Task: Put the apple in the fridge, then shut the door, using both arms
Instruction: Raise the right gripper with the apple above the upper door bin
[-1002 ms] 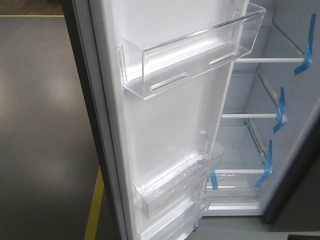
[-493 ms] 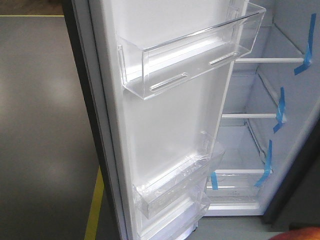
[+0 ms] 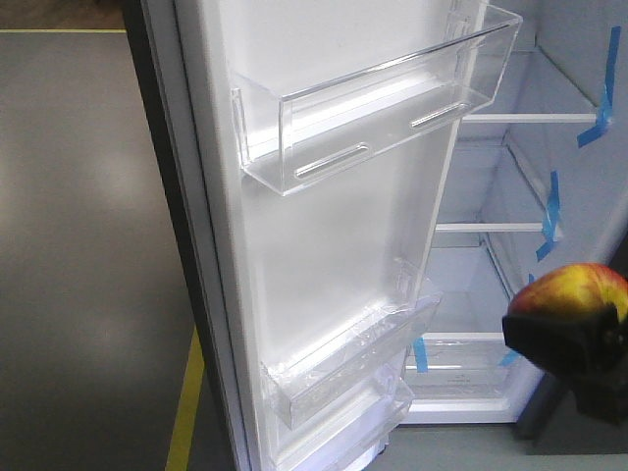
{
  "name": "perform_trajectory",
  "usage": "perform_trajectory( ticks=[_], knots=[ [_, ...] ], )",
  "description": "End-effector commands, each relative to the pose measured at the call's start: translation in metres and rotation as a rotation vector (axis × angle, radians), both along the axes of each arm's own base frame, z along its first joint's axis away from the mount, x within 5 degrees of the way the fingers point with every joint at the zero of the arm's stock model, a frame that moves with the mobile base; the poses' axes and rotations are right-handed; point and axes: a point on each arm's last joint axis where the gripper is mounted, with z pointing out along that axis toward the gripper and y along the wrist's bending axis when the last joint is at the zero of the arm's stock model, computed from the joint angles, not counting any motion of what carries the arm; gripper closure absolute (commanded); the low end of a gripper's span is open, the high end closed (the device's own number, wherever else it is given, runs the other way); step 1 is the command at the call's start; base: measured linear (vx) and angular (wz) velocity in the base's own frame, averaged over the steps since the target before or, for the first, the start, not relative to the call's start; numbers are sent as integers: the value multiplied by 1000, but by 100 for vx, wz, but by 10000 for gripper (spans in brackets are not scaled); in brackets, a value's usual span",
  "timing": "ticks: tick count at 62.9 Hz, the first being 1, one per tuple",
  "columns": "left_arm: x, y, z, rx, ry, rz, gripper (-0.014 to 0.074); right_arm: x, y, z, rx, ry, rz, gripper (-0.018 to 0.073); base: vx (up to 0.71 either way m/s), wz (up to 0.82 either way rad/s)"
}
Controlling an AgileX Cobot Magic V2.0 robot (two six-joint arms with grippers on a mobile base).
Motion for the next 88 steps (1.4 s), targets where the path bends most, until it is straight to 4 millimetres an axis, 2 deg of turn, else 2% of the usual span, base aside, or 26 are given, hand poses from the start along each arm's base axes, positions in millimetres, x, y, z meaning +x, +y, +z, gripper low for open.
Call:
perform_trajectory(
  ticks=[1, 9, 28, 36, 47, 55, 65, 75, 88],
  knots=[
    [0, 0, 0, -11, -70, -6, 603, 22, 3, 28, 37, -94, -32, 169, 0, 0],
    [0, 0, 0, -11, -70, -6, 603, 45, 8, 55, 40, -133, -27, 169, 0, 0],
    [0, 0, 0, -11, -70, -6, 603, 80, 18, 127, 86, -302, -4, 169, 0, 0],
    [0, 0, 0, -11, -70, -6, 603, 92, 22, 149, 130, -350, 8, 169, 0, 0],
    [0, 0, 0, -11, -70, -6, 603, 112, 29, 169, 182, -403, 23, 169, 0, 0],
    [0, 0, 0, -11, -70, -6, 603, 130, 36, 174, 215, -414, 52, 169, 0, 0],
    [0, 0, 0, -11, -70, -6, 603, 155, 44, 170, 241, -406, 79, 169, 0, 0],
    [0, 0, 0, -11, -70, -6, 603, 180, 48, 157, 239, -394, 54, 169, 0, 0],
    [0, 0, 0, -11, -70, -6, 603, 201, 52, 138, 227, -337, 48, 160, 0, 0]
  ],
)
